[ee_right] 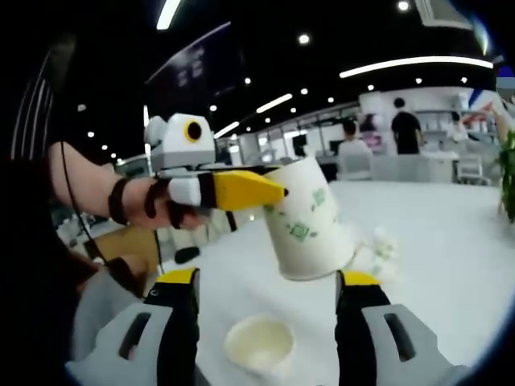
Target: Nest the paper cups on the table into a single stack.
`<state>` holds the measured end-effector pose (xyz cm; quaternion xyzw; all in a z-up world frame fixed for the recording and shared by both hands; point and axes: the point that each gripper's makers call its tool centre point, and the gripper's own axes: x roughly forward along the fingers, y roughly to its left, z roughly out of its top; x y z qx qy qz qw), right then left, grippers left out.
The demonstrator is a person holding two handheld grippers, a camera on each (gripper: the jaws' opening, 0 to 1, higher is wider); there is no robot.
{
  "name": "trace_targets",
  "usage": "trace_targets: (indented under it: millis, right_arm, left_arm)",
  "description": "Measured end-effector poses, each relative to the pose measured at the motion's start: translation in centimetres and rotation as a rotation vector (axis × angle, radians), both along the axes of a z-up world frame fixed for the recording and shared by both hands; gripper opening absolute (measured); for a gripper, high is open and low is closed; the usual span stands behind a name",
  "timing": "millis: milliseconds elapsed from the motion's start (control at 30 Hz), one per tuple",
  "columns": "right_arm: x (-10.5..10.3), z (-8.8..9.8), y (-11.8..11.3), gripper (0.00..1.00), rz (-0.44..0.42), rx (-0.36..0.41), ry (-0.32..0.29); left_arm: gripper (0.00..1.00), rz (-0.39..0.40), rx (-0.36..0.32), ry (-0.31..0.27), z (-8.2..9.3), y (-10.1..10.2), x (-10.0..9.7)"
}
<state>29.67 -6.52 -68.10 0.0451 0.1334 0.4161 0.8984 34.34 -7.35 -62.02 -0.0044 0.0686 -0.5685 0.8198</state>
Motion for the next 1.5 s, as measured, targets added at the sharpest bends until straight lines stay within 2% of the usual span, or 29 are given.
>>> trace_targets:
  millis: [233, 733, 1000, 1100, 1233, 1500]
  right_arm:
    - [0.2, 0.1, -0.6, 0.65, -0.01, -0.007, -0.02]
    - [-0.3, 0.4, -1.6, 0.56, 0.011, 0.005, -0.03]
    - [-0.3, 1.1, -1.9, 0.55, 0.008, 0.022, -0.039]
    - [-0.5, 1.4, -1.9, 0.52, 0.016, 0.004, -0.059]
    - [-0.6, 2.1, -2.2, 0.5, 0.03, 0.021, -0.072]
    - [-1.0, 2.6, -2.2, 0.44, 0.057, 0.036, -0.07]
  left_arm:
    - [0.36, -0.001, 0.0, 0.02, -0.5, 0.3, 0.0]
    - [0.36, -0.02, 0.001, 0.052, -1.0, 0.4, -0.4]
    - [0.36, -0.026, 0.006, 0.063, -1.3, 0.7, -0.7]
    - [0.36, -0.033, 0.005, 0.068, -1.3, 0.9, -0.8]
    - [0.37, -0.04, 0.013, 0.077, -1.7, 1.3, -0.9]
    - [0.37, -0.054, 0.017, 0.099, -2.1, 1.7, -1.6]
